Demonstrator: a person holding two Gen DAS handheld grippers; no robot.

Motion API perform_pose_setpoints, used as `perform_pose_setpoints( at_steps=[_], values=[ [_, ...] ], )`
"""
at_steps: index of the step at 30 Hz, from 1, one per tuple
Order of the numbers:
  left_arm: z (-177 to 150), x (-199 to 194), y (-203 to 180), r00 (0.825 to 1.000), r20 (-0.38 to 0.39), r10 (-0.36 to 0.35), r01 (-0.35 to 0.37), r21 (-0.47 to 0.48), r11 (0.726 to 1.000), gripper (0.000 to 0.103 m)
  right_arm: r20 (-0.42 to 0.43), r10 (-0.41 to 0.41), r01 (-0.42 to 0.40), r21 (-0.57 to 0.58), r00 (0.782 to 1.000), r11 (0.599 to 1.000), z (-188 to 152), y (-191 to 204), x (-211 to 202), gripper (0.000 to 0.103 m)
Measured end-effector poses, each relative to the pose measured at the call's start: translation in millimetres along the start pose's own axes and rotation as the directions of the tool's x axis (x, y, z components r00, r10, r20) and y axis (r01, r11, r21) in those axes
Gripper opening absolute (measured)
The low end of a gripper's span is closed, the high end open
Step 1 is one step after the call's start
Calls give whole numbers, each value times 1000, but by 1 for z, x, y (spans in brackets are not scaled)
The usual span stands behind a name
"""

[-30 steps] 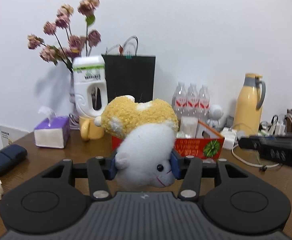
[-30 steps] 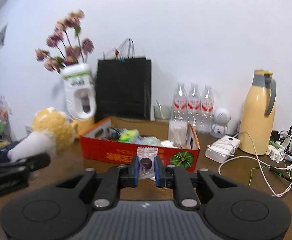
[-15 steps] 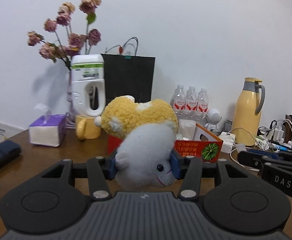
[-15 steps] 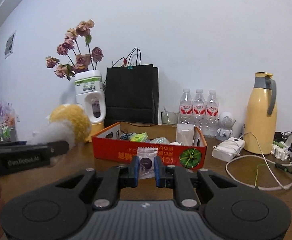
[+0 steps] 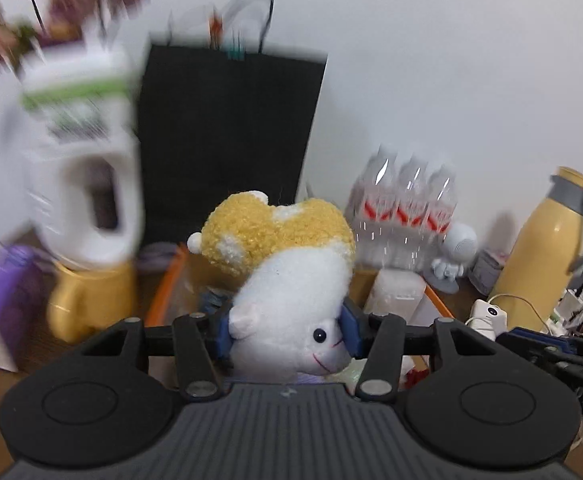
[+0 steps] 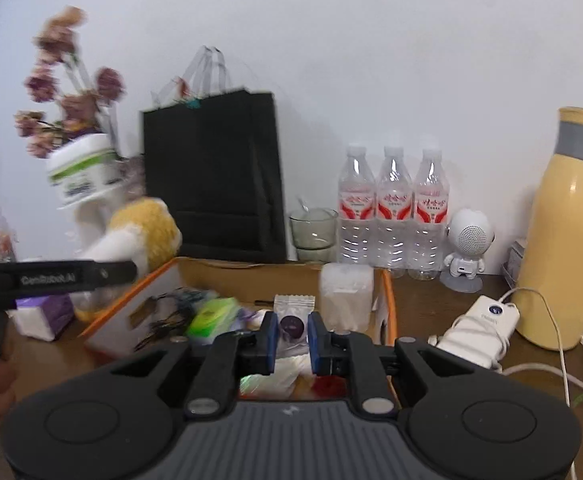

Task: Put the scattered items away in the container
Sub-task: 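Carry the plush toy and clear packet into the box and open both grippers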

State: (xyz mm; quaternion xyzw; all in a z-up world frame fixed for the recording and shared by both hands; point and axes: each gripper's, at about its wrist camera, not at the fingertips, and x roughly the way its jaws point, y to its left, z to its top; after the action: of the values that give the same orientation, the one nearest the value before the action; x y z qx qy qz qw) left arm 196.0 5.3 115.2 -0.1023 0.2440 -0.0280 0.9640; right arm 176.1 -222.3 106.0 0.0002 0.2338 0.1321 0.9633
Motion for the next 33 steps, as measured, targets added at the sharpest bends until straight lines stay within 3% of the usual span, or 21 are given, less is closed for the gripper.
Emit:
perform_pose_setpoints(
  at_steps=[3,6,10,13,16,19,20,23,26,28,29,30,33],
  values=[
    [10,52,-22,994,-108,-24,24,-8,1000,52,-121,-11,11,-5,993,1000,25,-12,48,15],
    [12,104,-37,977,-212,-12,8,-19,1000,52,-259,1,8,35,966,999,37,-27,95,15],
    [4,151,-45,934,-358,9,-15,-15,1000,54,-394,21,11,78,919,997,36,-42,141,15],
    [1,167,-43,909,-415,-40,21,-49,999,64,-462,-5,42,68,887,997,31,-48,167,15],
    [7,166,-42,919,-390,-47,47,-11,999,77,-494,-53,75,24,868,997,27,-49,181,18],
    [23,157,-39,921,-380,-82,92,8,996,80,-518,-34,63,38,854,997,28,-51,184,29],
    [31,155,-41,924,-376,-77,96,34,995,85,-518,-20,59,59,855,997,30,-52,183,38],
    [52,149,-45,929,-370,-1,55,135,989,98,-513,8,49,98,858,994,40,-54,176,50],
    [69,141,-39,919,-389,68,1,176,984,103,-535,15,52,110,844,993,53,-52,171,59],
    [76,131,-32,910,-400,105,-30,191,981,103,-553,19,58,121,833,991,64,-51,166,68],
    [77,129,-29,904,-414,108,-24,203,979,103,-560,22,59,127,829,990,69,-50,162,78],
    [76,125,-27,893,-436,114,-16,222,975,103,-562,25,60,133,826,989,75,-48,158,85],
    [72,115,-18,853,-493,171,-46,254,966,103,-570,31,65,148,821,987,85,-43,147,86]
  ],
)
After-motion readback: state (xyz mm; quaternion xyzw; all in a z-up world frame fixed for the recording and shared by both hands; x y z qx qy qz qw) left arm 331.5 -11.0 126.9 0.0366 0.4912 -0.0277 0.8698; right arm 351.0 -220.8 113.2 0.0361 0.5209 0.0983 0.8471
